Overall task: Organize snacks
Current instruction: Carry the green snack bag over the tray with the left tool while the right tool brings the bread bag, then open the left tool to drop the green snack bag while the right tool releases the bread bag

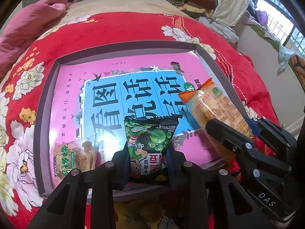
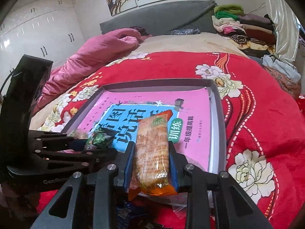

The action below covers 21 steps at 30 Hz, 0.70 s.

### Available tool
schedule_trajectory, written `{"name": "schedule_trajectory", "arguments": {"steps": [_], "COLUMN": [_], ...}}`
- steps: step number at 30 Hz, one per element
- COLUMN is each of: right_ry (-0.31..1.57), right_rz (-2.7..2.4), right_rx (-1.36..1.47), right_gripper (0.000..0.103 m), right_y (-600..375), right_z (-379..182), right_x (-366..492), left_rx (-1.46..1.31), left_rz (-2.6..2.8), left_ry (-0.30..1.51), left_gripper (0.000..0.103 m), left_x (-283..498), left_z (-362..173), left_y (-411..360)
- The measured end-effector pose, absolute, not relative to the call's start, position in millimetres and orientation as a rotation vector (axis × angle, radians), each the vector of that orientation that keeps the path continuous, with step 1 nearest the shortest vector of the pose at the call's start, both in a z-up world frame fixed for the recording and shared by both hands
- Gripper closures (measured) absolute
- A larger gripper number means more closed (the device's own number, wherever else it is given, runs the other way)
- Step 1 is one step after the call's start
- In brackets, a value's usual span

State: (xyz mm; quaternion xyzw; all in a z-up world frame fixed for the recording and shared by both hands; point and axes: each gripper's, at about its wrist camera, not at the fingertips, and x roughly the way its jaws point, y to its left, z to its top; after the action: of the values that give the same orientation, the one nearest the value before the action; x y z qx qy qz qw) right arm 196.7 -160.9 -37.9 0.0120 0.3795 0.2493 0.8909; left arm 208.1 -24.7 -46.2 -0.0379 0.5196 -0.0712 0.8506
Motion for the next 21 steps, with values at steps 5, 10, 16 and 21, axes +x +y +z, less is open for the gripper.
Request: {"name": "schedule_trajectory", "arguments": {"steps": [5,10,16,21], "right_ry": [0.776,0.771,0.777,0.78], "right_rz": [0.49,0.504,0.537,0.543], "right_rx": [0.0,-0.007,0.037,0.052], "right_gripper": [0.07,0.07,0.07,0.07], "right_y": [-161.0,-157.9,-159.4,-161.1], "right_z": [-38.8,-40.1,-39.5,-39.2], "right_x": [198.6,200.8,201.1,202.1], "left_rx": [-0.082,-0.086,-0.091,-0.094], "left_rz": [-0.149,-0.142,-0.14,-0.138], "left_ry": [1.101,1.112,1.116,1.116], "left_gripper": [0.069,0.069,0.069,0.069], "left_x": [209.5,211.0,211.1,211.0], "left_z": [-47.4,-49.0,-48.6,-48.2], "left_y": [-25.9,-25.6,-24.7,-23.8]}}
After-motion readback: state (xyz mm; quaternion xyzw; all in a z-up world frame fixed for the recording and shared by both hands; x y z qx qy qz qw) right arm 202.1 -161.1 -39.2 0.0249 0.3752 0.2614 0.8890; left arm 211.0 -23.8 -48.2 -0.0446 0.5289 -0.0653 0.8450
